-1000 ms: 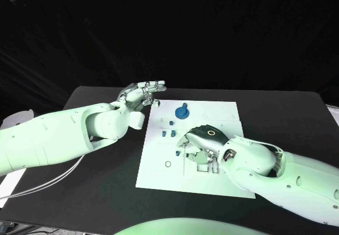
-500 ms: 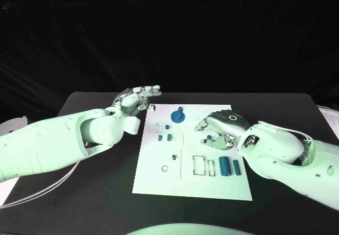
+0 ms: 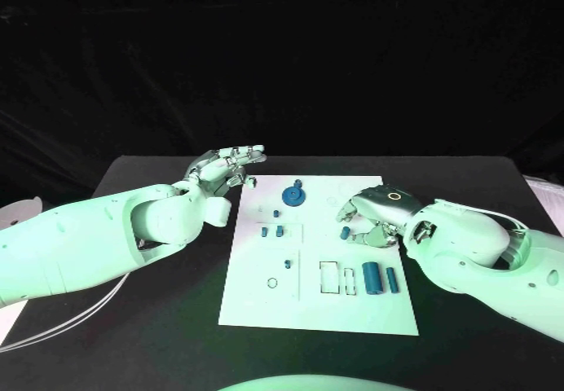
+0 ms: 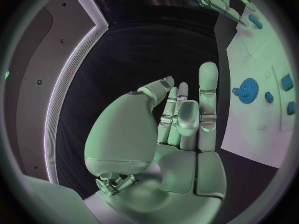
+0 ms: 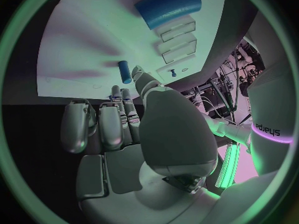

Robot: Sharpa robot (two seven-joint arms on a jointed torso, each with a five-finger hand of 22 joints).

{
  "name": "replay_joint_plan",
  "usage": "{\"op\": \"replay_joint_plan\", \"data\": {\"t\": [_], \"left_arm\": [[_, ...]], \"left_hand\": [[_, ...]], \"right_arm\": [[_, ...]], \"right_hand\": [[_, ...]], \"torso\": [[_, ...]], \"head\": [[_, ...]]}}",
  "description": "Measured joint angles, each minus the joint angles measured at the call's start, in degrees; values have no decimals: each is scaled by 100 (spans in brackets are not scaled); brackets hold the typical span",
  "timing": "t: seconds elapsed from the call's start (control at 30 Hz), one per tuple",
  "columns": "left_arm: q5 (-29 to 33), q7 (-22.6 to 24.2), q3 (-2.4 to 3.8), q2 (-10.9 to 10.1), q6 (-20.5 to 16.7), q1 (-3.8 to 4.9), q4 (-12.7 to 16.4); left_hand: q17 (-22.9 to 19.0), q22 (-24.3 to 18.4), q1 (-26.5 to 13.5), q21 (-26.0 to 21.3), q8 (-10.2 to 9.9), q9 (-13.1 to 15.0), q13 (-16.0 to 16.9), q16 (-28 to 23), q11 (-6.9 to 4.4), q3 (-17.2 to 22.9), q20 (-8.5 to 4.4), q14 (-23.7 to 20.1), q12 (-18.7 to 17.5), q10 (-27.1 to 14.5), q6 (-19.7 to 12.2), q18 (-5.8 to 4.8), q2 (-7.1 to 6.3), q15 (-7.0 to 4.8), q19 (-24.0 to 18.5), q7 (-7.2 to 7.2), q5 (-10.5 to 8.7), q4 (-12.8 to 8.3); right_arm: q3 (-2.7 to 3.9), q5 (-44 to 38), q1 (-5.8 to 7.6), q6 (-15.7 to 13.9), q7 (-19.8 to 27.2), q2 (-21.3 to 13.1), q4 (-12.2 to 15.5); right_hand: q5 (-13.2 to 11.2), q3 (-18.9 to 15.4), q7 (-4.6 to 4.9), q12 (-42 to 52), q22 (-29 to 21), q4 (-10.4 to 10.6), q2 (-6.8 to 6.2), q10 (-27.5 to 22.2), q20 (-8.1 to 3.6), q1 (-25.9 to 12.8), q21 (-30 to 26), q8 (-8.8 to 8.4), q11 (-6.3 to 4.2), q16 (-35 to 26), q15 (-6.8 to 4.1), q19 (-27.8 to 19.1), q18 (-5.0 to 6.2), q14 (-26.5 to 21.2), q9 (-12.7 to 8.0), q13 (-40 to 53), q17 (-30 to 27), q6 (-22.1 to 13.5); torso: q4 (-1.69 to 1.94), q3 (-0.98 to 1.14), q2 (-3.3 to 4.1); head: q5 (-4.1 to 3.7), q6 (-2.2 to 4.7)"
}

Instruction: Assemble the parts on the task board

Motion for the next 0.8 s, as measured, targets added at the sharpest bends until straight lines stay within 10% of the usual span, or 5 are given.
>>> {"op": "replay_joint_plan", "data": {"t": [0.8], "left_arm": [[-88, -2, -1, 1, 25, 0, -9]], "left_hand": [[1, 1, 0, 0, 0, 0, 0, 0, 0, 0, 0, -20, 0, 0, 0, 0, 0, 20, 0, 0, 0, 0]], "right_arm": [[6, -4, -1, 364, 8, 201, -177]], "right_hand": [[-15, 599, 54, 118, 186, 43, 388, 832, -136, 293, 87, 156, -165, 25, -116, 137, 0, 10, 76, -19, 73, 695]], "torso": [[1, 5, 3]], "head": [[-5, -39]]}}
